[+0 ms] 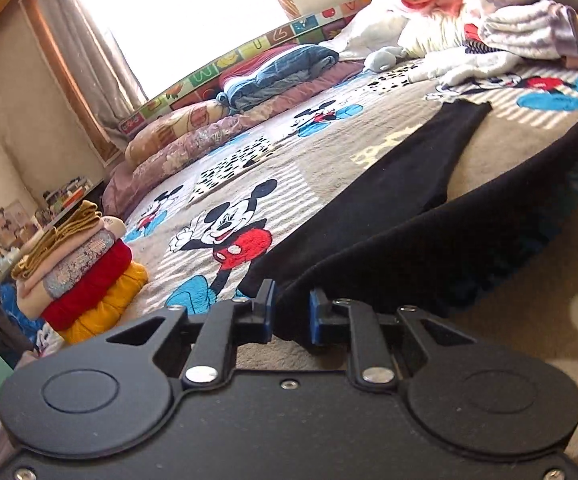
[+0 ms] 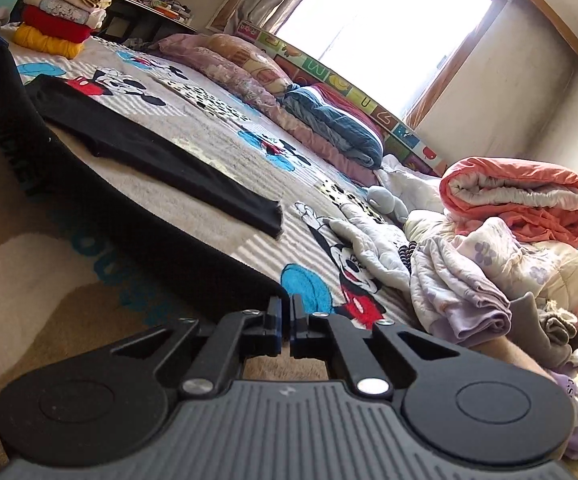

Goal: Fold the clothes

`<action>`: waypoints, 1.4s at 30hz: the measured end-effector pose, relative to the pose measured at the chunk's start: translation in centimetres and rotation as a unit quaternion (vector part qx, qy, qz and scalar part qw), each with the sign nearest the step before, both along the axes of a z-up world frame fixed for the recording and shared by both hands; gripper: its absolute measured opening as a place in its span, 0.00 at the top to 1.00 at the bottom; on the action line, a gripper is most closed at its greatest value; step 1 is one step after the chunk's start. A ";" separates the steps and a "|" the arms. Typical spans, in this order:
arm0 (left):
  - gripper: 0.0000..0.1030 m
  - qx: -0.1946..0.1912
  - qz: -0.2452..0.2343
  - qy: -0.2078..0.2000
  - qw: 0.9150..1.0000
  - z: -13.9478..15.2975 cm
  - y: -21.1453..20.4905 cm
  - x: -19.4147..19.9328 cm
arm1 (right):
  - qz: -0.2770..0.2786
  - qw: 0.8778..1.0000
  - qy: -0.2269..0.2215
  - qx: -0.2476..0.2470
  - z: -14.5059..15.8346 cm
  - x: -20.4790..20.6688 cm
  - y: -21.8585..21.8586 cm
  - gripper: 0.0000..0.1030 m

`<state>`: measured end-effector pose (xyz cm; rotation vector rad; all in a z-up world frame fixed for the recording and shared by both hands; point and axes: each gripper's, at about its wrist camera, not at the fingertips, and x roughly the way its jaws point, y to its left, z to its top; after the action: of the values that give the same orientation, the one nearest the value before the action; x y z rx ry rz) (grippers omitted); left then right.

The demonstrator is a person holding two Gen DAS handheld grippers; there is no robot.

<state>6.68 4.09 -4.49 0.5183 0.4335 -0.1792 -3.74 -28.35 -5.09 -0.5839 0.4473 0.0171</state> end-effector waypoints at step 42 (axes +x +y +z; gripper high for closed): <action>0.86 -0.261 0.038 0.178 0.948 -1.0 8.4 14.9 | 0.044 0.969 0.231 -0.081 2.6 33.5 4.0 0.96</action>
<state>21.61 12.47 -5.51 -0.0577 0.7289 -0.3051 29.75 -24.37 -2.48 -0.7643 0.8810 0.2069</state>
